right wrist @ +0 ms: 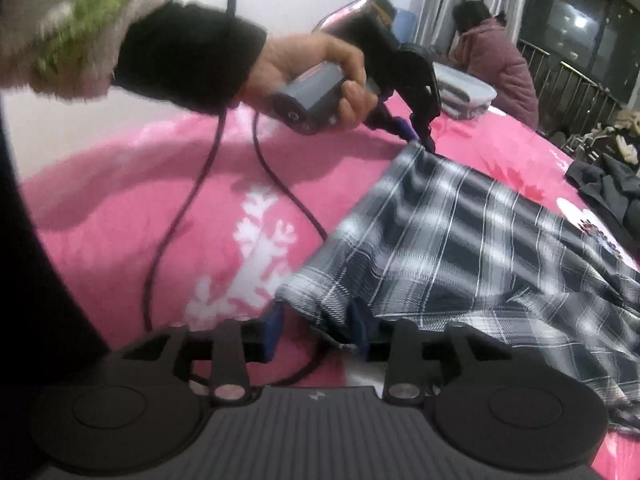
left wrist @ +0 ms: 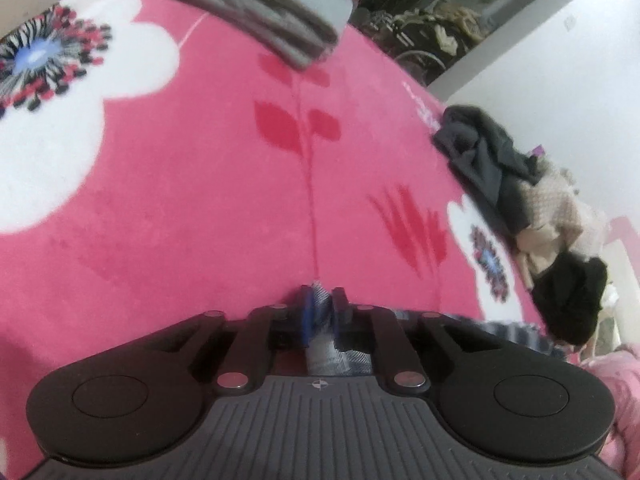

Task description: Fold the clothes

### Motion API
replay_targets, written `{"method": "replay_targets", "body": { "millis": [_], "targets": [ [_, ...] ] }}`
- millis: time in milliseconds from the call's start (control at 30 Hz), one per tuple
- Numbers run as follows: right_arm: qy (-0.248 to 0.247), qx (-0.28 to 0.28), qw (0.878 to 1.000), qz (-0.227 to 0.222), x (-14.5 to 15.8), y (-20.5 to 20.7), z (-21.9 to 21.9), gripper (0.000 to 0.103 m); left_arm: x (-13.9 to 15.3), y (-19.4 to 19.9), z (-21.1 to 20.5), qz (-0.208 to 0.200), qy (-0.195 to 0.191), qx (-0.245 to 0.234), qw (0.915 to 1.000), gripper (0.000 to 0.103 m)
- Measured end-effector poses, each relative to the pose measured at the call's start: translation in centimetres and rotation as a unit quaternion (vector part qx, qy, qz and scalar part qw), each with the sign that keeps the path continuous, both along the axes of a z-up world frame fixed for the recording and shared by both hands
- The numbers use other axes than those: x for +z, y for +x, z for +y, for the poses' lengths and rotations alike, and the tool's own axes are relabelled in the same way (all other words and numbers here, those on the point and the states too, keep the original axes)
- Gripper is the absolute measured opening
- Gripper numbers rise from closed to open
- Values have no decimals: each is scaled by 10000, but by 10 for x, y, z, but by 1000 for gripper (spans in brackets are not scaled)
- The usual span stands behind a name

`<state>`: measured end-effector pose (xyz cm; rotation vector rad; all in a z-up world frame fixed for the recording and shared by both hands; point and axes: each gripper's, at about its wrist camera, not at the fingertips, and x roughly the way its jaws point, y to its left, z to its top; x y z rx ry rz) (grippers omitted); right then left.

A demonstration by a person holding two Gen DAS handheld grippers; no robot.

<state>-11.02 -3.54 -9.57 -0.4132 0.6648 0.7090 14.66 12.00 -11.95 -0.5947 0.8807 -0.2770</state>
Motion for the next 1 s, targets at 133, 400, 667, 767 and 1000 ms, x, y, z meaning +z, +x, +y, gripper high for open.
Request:
{"method": "replay_targets", "body": {
  "millis": [133, 400, 667, 767, 1000],
  "targets": [
    [599, -76, 9980, 211, 18, -8, -22, 56, 27, -12, 27, -226, 275, 539, 9979, 38],
    [1356, -1104, 9824, 654, 45, -25, -95, 56, 111, -58, 28, -1022, 1650, 118, 9809, 46],
    [2254, -2956, 9249, 801, 46, -10, -176, 40, 98, -120, -99, -1023, 2065, -2595, 9378, 53],
    [2211, -3364, 9126, 717, 41, -8, -188, 30, 76, -133, -144, -974, 1963, -3208, 9215, 53],
    [2068, -3865, 8943, 899, 32, 1, -199, 34, 54, -140, -182, -776, 1898, -3584, 9108, 53]
  ]
}}
